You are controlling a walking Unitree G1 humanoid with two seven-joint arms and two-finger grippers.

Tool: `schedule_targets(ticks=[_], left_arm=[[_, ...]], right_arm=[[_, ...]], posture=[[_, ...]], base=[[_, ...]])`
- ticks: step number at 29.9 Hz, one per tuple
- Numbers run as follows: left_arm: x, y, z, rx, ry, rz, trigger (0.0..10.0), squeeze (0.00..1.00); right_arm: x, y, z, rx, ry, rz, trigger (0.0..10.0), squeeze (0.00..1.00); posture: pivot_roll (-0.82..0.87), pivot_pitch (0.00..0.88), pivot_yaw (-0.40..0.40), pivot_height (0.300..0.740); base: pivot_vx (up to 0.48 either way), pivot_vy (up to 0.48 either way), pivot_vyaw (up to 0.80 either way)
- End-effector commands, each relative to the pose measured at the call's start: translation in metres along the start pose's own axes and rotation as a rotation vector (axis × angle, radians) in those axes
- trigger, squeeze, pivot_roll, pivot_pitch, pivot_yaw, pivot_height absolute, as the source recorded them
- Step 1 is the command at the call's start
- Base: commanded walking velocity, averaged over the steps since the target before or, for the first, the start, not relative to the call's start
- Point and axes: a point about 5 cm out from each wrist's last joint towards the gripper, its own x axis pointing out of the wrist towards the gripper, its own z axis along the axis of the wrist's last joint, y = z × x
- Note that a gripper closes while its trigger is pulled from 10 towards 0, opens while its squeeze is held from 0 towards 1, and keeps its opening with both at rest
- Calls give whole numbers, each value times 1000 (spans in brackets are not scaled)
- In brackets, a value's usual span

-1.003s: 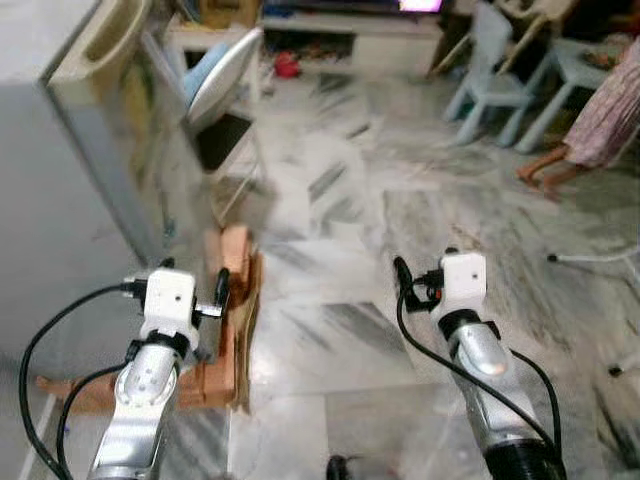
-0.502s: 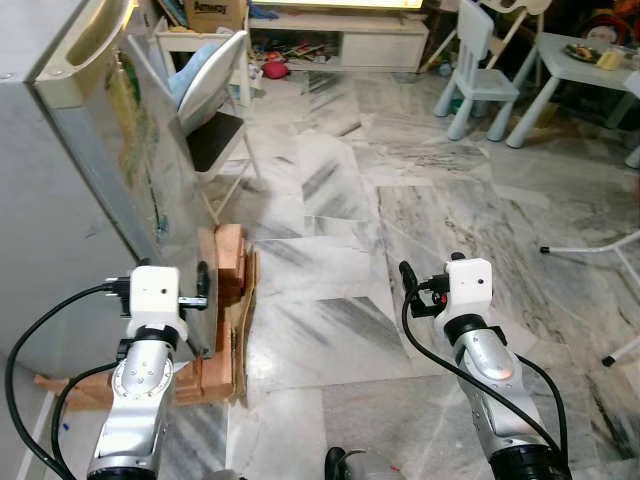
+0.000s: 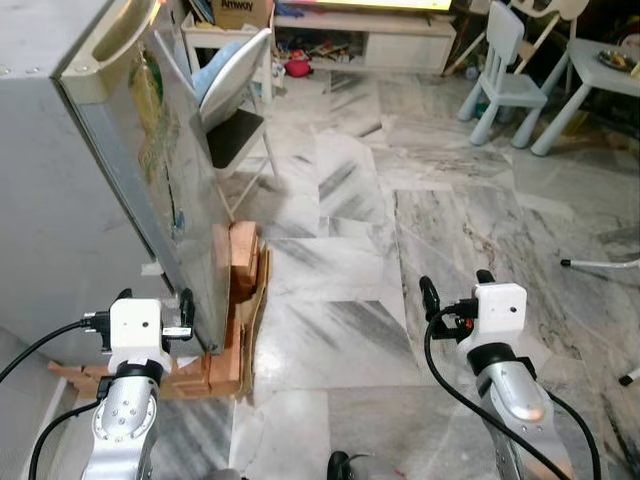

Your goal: Restocking fridge

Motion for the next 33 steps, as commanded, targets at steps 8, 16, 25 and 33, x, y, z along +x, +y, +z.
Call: schedule_targets(ticks=[8, 16, 25, 33], left_arm=[[30, -9, 13, 17, -33, -30, 10000, 0], [68, -6, 21, 27, -39, 4, 10000, 0], [84, -13, 35, -1, -76, -79, 10000, 0], [32, 1, 26, 6, -111, -95, 10000, 0]], right_arm=[[3, -2, 9, -21, -8, 32, 10000, 0], [4, -1, 10, 0, -2, 32, 10000, 0], [3, -4, 11, 0, -3, 17, 10000, 0], [-1, -8, 8, 13, 10, -10, 10000, 0]], posture=[[49, 43, -46, 740], [34, 45, -45, 740], [15, 41, -29, 740], [42, 48, -24, 740]], base=[[0, 0, 300], [0, 0, 303], [0, 0, 0], [0, 0, 0]])
